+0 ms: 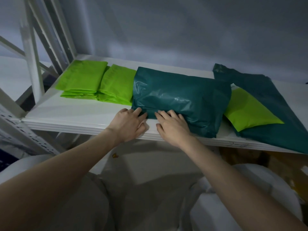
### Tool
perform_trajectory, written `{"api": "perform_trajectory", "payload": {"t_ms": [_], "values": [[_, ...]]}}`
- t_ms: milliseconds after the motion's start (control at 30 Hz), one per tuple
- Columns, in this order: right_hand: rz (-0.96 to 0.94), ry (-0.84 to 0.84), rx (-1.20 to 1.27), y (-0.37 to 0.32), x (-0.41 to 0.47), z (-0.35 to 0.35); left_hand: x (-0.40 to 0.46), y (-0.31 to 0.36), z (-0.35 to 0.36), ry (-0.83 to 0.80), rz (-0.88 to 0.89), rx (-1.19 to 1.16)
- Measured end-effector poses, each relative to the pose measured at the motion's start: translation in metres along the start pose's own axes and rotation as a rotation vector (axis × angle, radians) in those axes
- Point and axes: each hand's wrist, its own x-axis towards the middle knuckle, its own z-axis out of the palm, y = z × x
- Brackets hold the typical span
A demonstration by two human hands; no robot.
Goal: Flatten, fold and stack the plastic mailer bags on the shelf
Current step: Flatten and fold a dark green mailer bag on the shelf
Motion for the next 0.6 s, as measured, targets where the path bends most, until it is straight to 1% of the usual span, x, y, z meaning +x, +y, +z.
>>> {"api": "perform_trajectory", "payload": {"t_ms": [233,433,533,600], "values": [[-0.001,-0.029,0.01,0.026,-0.017,-0.004,0.004,0.006,0.001,0.003,0.004,-0.006],[-0.035,-0.078,0.034,0.042,-0.022,-0.009,0.005,0.01,0.001,-0.038,-0.051,-0.023],[-0.047,-0.095,0.086,0.045,-0.021,-0.011,0.013,0.015,-0.004,0.001,-0.087,-0.019],[-0.054,-0.087,0.111,0.048,-0.019,-0.011,0.02,0.023,-0.006,0.018,-0.046,-0.056]]}}
